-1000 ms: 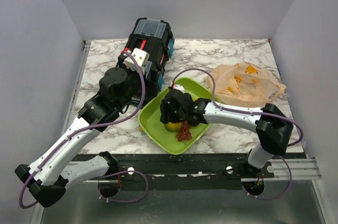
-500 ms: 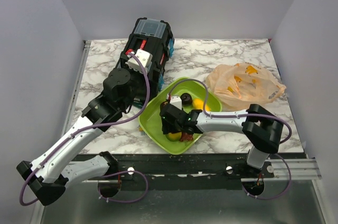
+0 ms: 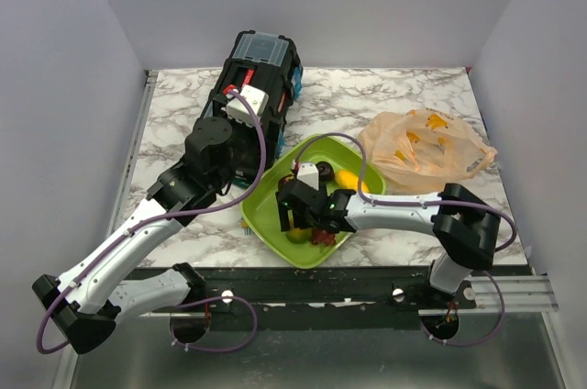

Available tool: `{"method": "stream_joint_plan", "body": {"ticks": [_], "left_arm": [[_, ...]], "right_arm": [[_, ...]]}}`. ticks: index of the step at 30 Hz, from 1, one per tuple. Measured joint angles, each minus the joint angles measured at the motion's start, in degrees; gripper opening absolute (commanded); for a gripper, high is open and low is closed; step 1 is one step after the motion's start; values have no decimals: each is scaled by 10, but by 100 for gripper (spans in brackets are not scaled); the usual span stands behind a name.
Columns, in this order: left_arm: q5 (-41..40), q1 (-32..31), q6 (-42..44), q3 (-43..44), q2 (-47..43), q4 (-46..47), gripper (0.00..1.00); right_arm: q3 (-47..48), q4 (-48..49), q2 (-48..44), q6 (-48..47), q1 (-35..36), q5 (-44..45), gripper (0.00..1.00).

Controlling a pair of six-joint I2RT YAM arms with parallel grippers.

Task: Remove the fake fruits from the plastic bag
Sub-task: Place the fake fruit in the bin, then adjust the plastic bag at the center of the board.

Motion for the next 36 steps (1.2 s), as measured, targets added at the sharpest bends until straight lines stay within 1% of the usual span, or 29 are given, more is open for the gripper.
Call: {"method": "stream_joint_plan", "body": {"ticks": [3, 5, 8, 10, 12, 13, 18, 20, 22, 23, 27, 28, 29, 31, 34, 35, 36], "left_arm": [[0, 0, 0, 0, 0, 0, 86], [0, 0, 0, 0, 0, 0, 86], [0, 0, 0, 0, 1, 0, 86], [0, 0, 0, 0, 1, 0, 87], [0, 0, 0, 0, 3, 0, 88], [0, 0, 0, 0, 3, 0, 88], [18, 0, 0, -3, 18, 11, 87], [42, 0, -7, -3, 33, 16, 86], [76, 0, -29, 5, 69, 18, 86], [84, 0, -36, 10, 81, 17, 86], [161, -1, -106, 80, 200, 21, 86], [187, -3, -133, 111, 242, 21, 86], [198, -5, -145, 130, 265, 27, 86], [226, -16, -177, 188, 340, 37, 86], [246, -39, -204, 273, 439, 39, 86], [249, -50, -209, 307, 478, 34, 86], [249, -55, -210, 323, 498, 34, 86]], "right_arm": [[15, -27, -33, -2, 0, 23, 90], [23, -36, -63, -7, 0, 41, 90], [27, -42, -130, -16, -13, 70, 86], [27, -46, -169, -21, -36, 86, 83], [25, -53, -205, -23, -82, 103, 76], [21, -56, -222, -23, -115, 109, 75], [-14, -70, -283, -32, -309, 120, 73], [-20, -75, -294, -39, -375, 118, 70], [-21, -76, -295, -44, -431, 111, 61], [-21, -76, -293, -47, -456, 105, 59], [-21, -76, -267, -49, -532, 74, 53], [-22, -76, -259, -49, -541, 68, 49], [-25, -77, -253, -49, -545, 65, 45], [-38, -79, -250, -45, -547, 61, 40], [-65, -85, -253, -33, -547, 50, 29], [-77, -85, -257, -26, -547, 42, 27], [-91, -85, -262, -21, -547, 34, 25]]}}
